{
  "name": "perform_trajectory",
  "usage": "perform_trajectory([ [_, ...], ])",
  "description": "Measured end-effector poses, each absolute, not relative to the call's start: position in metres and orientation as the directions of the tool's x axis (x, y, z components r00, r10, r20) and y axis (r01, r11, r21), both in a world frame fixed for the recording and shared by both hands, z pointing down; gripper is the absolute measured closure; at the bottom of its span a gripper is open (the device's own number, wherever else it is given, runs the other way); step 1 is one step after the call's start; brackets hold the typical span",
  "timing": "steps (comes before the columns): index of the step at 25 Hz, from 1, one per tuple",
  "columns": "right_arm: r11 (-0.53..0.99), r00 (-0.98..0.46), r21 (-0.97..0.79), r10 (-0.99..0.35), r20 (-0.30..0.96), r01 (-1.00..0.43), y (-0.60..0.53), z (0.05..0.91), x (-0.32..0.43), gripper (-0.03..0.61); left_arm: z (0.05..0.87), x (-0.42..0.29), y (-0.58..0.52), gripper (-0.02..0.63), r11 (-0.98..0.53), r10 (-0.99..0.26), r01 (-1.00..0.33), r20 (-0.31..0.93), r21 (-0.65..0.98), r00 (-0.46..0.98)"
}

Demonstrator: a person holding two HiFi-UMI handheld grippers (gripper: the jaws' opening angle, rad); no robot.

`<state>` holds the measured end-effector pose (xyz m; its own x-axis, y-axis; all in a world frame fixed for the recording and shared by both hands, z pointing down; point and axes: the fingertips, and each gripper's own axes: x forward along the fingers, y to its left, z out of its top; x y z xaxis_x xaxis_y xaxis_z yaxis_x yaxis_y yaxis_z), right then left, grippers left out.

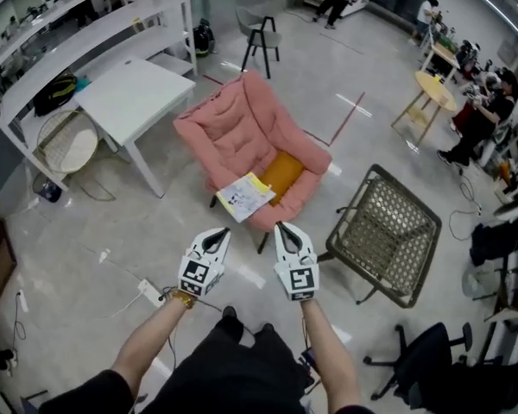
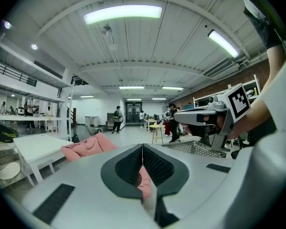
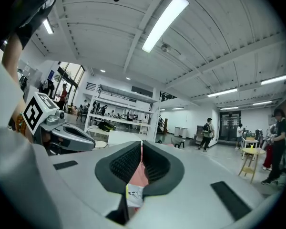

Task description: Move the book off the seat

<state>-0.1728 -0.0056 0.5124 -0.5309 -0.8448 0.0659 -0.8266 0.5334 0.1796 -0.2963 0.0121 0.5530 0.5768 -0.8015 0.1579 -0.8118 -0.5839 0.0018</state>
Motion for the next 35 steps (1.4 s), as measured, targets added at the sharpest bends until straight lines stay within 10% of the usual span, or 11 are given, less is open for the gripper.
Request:
perform_trajectory([
  [35,0.585,-0.566,0.175,-0.811,0.151,-0.792,-0.184,0.578,-0.156,0.563,0.662,-0.306,-0.163,0.601,-0.480,-0.789,-0.874,0.396,0.080,0.470],
])
